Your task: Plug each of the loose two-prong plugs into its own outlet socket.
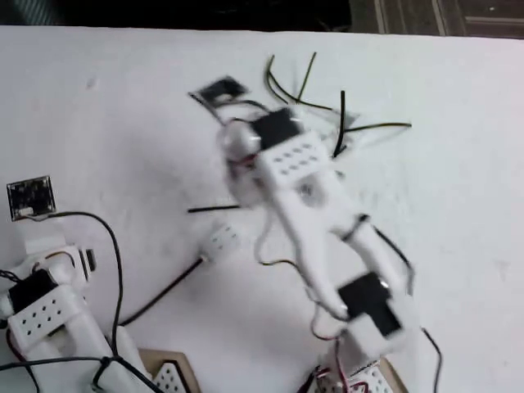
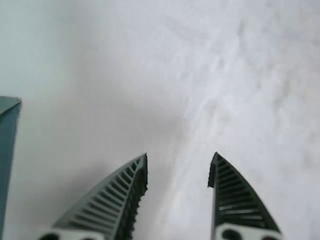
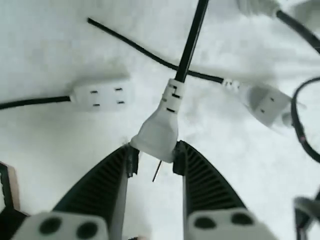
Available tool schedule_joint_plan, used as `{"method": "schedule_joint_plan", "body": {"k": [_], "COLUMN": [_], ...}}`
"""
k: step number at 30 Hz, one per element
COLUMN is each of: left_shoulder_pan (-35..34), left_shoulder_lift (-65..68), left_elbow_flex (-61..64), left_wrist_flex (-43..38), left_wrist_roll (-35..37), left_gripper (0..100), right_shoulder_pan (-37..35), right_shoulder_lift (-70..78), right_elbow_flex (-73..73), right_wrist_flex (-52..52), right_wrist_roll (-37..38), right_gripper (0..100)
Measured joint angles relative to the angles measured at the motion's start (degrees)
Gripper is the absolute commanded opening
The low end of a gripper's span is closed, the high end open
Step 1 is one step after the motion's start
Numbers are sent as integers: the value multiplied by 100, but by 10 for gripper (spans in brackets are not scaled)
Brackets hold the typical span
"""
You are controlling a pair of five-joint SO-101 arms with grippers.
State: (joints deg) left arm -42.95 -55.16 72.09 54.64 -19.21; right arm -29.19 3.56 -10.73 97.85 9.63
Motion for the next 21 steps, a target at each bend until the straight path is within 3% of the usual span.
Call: {"method": "schedule_joint_plan", "body": {"k": [7, 21], "left_shoulder_pan": [176, 202], "left_shoulder_lift": [0, 0], "left_elbow_flex": [53, 62], "left_wrist_flex": [-18, -18], "left_wrist_roll": [0, 0], "left_gripper": [207, 207], "right_shoulder_pan": [1266, 1908], "right_shoulder_lift": [-1046, -1389], "right_elbow_flex": [2154, 4448], "right_wrist_flex": [-730, -2189], "right_wrist_roll": [1011, 1811], "right_gripper": [17, 29]}}
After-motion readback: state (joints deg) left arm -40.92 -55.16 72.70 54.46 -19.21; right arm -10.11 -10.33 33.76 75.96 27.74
